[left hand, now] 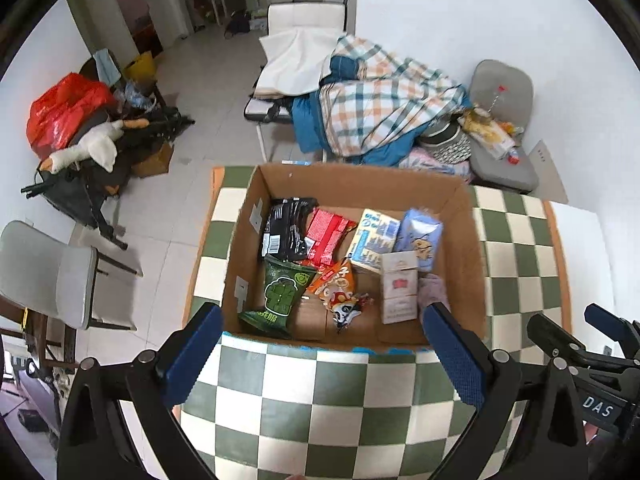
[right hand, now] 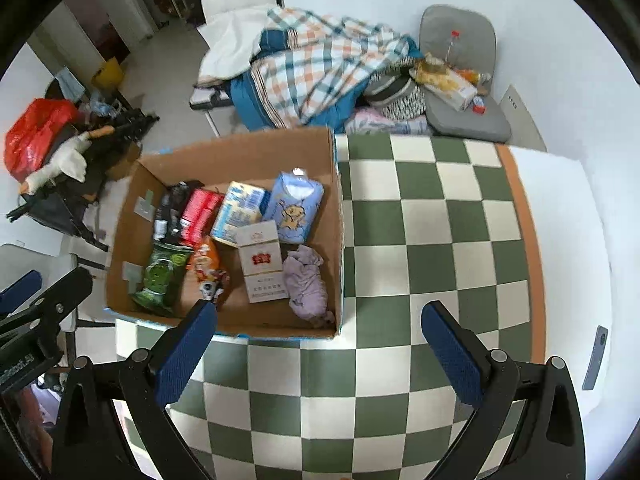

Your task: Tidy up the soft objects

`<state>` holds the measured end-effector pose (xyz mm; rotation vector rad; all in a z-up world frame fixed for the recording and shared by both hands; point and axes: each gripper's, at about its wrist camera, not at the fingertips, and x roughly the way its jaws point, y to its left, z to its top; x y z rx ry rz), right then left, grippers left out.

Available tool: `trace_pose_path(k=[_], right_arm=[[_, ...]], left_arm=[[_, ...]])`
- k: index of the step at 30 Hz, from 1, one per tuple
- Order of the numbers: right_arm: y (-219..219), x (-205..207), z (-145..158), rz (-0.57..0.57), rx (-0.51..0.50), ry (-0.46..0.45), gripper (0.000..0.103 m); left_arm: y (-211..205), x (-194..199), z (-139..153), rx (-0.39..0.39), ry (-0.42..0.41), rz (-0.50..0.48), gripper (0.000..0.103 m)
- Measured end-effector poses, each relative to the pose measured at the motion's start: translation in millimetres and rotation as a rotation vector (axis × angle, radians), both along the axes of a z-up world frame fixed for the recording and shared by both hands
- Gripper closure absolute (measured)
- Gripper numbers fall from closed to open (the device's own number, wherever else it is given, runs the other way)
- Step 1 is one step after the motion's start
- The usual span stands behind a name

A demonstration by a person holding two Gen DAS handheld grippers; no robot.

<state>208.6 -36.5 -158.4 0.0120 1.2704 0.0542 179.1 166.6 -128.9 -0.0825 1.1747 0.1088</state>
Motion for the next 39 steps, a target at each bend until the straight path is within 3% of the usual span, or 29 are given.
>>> trace_pose_path(k=[8,18,27,39], right_arm=[[-11,-59,93,0.009,-0.001,-0.127,0.0],[-17,-103,156,0.013,-0.023,-0.219,0.0],[-23,-123,181,0.018,-0.021,-0.231,0.0],[-30,-134,199,0.019,-0.031,-0.248,0.0]], left_arm=[[-4,-48,60,-0.025,-0.061,-0.004,0.001],[-13,-86,111,0.001,-0.128,-0.016,0.001],[-14,-106,129,0.003,-0.169,-0.009,0.001],[-15,-113,131,0.011,-0.172,-0.011,0.0]])
